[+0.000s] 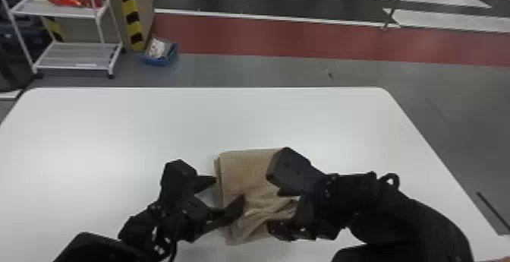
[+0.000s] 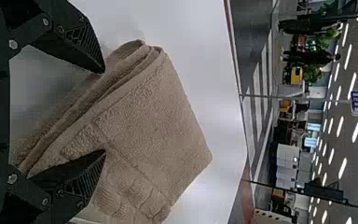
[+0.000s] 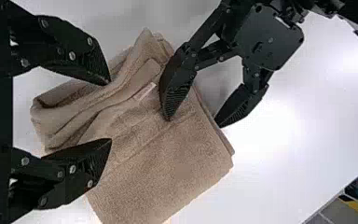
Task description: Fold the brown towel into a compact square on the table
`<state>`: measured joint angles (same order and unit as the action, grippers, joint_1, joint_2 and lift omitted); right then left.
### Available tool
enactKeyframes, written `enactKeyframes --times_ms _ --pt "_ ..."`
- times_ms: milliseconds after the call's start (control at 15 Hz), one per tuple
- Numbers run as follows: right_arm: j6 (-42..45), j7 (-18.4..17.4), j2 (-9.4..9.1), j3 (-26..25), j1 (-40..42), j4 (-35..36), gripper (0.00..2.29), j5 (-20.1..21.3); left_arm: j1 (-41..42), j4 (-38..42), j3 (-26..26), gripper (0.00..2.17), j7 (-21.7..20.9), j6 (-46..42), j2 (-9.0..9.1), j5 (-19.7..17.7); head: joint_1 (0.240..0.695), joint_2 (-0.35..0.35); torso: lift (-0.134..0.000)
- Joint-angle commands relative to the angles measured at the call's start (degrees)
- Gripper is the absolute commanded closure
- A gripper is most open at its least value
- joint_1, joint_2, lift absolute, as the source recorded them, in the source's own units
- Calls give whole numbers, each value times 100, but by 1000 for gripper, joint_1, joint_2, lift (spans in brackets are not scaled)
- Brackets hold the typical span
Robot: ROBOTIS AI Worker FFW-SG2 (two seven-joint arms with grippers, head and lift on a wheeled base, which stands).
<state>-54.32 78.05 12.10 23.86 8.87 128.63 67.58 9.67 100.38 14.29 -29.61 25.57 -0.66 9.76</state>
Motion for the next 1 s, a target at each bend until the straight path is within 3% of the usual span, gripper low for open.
enactKeyframes --times_ms 0,133,333,400,467,533,600,800,933 --pt "-83 28 -59 -338 1 127 296 -377 -44 -89 -14 329 -10 -65 -5 0 695 -152 -125" --pt "-83 28 -208 -672 -140 136 296 -632 -44 -98 -58 329 -45 -82 -5 -9 695 -156 -125" --pt "-136 28 -604 -1208 -483 -251 437 -1194 -44 -98 -67 329 -89 -82 -13 -9 695 -162 -125" --pt "-136 28 -727 -1287 -650 -515 613 -1203 -36 -89 -67 329 -98 -82 -13 -9 695 -162 -125" --pt "-119 28 -806 -1323 -790 -778 974 -1203 -18 -63 -67 329 -98 -82 -22 -9 695 -161 -125" --pt "-13 -132 -885 -1349 -843 -980 1474 -1203 -1 -45 -67 329 -106 -82 -22 -9 695 -160 -125" --pt "57 -606 -947 -1331 -852 -1147 1875 -1212 17 -19 -67 329 -115 -82 -22 -9 695 -158 -125" --pt "338 -1573 -1175 -1323 -984 -1657 1953 -1150 79 69 -67 329 -124 -82 -40 -9 695 -167 -125" --pt "338 -1635 -1216 -1323 -1116 -1938 1953 -1080 122 104 -67 329 -133 -65 -40 0 695 -169 -125"
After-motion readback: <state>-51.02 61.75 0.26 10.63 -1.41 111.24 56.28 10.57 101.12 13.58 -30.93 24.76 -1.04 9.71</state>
